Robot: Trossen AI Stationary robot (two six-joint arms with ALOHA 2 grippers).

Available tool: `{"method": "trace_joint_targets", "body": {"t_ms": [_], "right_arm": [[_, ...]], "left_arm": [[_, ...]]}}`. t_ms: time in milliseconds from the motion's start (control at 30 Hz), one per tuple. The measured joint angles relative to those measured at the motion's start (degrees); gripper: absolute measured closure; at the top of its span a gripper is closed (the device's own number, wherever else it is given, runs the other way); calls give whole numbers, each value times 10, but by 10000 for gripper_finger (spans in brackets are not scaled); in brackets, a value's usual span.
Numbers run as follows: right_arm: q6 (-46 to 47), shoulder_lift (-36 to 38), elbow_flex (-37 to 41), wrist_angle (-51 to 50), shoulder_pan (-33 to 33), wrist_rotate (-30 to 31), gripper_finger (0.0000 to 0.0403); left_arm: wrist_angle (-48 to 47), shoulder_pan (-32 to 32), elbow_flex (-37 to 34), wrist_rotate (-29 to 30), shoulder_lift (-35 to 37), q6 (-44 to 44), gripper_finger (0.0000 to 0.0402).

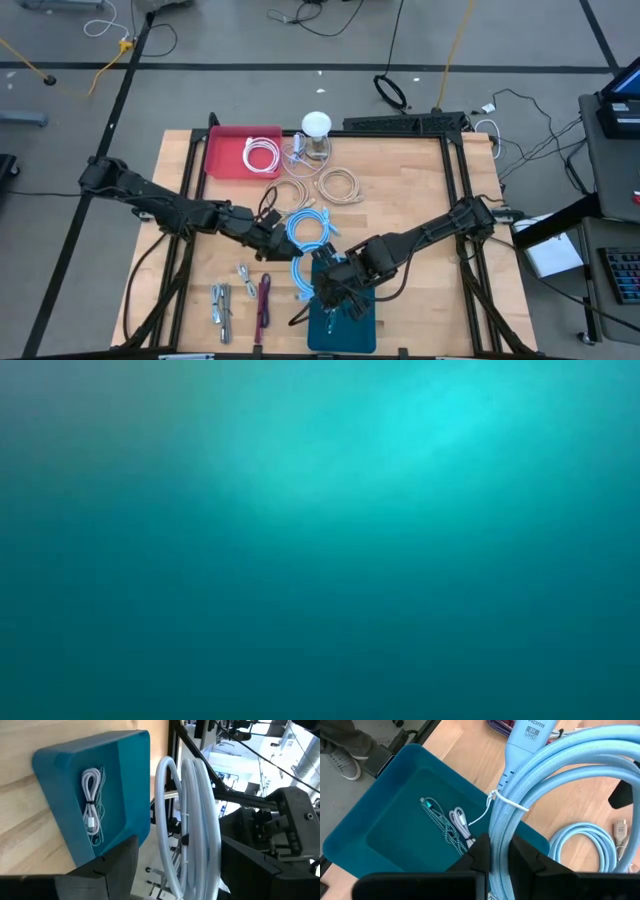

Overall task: Pick & Place USB Port
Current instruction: Put the bottom blue HDMI cable into the red bin

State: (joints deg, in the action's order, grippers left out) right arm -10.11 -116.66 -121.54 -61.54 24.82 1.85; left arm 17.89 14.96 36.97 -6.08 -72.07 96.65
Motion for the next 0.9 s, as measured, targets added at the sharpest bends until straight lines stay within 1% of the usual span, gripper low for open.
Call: {"method": "trace_joint_targets", "body": {"t_ms": [267,367,433,467,533,633,667,833,900], "right_arm": [[0,0,0,21,-1,-1,372],[0,0,0,27,-5,-1,372],[0,0,0,30,-8,0,372],[0,0,0,31,-10,2,371],[0,0,0,30,-12,17,362],[-5,0,0,28,-12,28,353],[-6,0,0,28,-12,28,352],[6,8,1,30,-7,26,354],[19,18,2,48,-4,30,351]], "left_arm": [[13,-9,0,11,0,1,140],[27,-13,0,12,0,1,151],[28,-14,0,8,0,11,177],[28,-14,0,3,0,13,198],[29,-14,0,-8,0,13,254],[39,-10,0,-9,0,0,359],[43,-9,0,-5,0,-2,366],[35,-12,0,12,1,-9,366],[30,-19,0,17,2,-22,366]]}}
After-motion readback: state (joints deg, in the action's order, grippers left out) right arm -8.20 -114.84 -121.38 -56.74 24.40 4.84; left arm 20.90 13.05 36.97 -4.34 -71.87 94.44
